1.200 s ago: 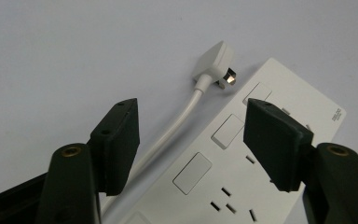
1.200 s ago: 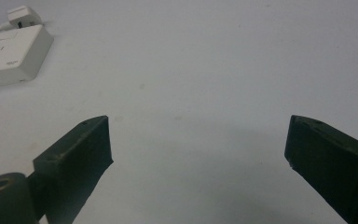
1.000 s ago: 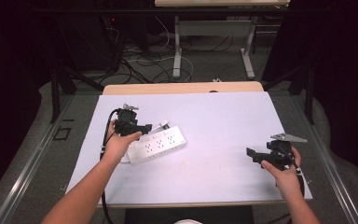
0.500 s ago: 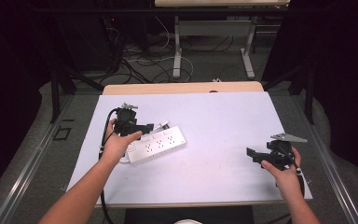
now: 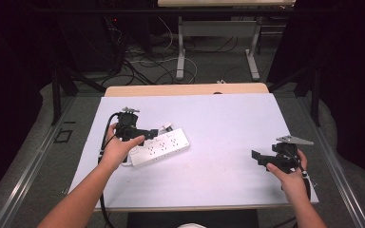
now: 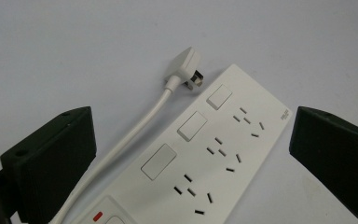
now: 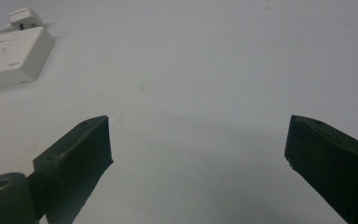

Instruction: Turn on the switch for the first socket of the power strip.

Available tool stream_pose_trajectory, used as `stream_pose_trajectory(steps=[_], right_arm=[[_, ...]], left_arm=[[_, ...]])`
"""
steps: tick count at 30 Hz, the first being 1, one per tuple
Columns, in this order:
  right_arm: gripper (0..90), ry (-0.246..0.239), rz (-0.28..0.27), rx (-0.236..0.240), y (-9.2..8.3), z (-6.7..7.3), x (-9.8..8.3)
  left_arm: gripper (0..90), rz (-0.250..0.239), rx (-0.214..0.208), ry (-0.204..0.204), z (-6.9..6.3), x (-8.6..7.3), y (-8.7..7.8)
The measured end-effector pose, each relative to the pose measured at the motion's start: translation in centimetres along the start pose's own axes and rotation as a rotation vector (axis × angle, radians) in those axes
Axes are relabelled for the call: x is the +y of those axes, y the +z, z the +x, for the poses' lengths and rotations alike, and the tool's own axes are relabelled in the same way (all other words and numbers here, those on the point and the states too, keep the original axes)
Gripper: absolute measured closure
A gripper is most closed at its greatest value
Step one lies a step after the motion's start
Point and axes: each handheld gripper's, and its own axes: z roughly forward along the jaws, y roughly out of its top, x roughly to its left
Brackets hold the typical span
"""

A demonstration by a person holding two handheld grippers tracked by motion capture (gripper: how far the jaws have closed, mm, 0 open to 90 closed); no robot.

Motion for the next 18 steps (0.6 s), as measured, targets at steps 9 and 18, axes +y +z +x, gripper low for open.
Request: stream_pose_trajectory(steps=[9, 18], right_arm=[[6.6, -0.001, 0.005, 0.002, -0.1, 0.0, 0.0], [6.6, 0.001, -0.001, -0.002, -0.1, 0.0, 0.0]], left_arm=[[0.2, -0.023, -0.018, 0.026, 0.4, -0.6, -1.7], [0.3, -0.037, -0.011, 0.023, 0.7, -1.5, -3.4]])
